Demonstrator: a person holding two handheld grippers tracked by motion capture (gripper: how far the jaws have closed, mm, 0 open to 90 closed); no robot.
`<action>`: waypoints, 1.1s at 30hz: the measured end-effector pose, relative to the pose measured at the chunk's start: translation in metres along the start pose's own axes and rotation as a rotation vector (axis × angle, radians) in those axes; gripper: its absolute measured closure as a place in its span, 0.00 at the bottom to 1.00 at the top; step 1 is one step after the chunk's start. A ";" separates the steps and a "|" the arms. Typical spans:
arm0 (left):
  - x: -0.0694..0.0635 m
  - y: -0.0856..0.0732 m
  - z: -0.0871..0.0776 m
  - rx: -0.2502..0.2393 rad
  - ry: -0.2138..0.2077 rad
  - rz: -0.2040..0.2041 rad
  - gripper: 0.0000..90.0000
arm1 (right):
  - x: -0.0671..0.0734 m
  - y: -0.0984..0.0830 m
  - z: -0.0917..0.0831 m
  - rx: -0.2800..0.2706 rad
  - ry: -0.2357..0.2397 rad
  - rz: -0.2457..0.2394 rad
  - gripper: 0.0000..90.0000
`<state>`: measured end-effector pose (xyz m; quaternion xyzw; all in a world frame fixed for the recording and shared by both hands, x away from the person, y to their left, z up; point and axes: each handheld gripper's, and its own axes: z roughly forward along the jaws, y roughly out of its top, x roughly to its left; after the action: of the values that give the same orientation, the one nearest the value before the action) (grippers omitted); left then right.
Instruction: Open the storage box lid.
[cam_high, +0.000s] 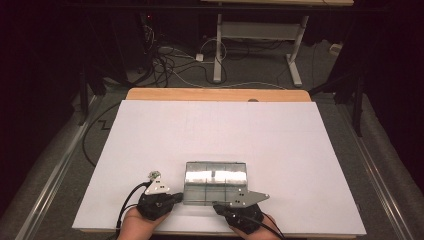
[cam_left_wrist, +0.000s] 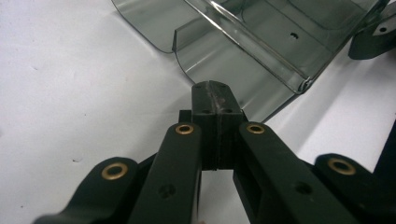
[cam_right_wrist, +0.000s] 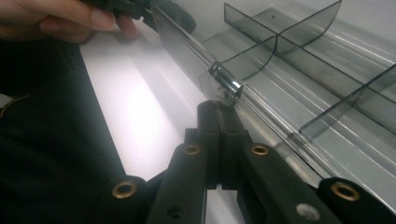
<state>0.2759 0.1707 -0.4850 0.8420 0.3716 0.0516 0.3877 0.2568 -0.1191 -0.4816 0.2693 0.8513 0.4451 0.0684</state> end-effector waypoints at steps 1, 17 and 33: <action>0.000 0.000 0.000 0.001 0.001 0.000 0.97 | 0.000 0.000 0.000 -0.002 0.002 -0.001 1.00; -0.002 0.000 0.000 0.001 0.009 0.007 0.97 | -0.001 0.000 -0.001 -0.021 0.022 0.009 1.00; -0.001 0.001 -0.001 -0.005 0.008 0.010 0.97 | 0.001 0.001 -0.003 -0.045 0.025 0.000 1.00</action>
<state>0.2753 0.1700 -0.4832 0.8427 0.3690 0.0579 0.3879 0.2555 -0.1206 -0.4784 0.2622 0.8418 0.4675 0.0638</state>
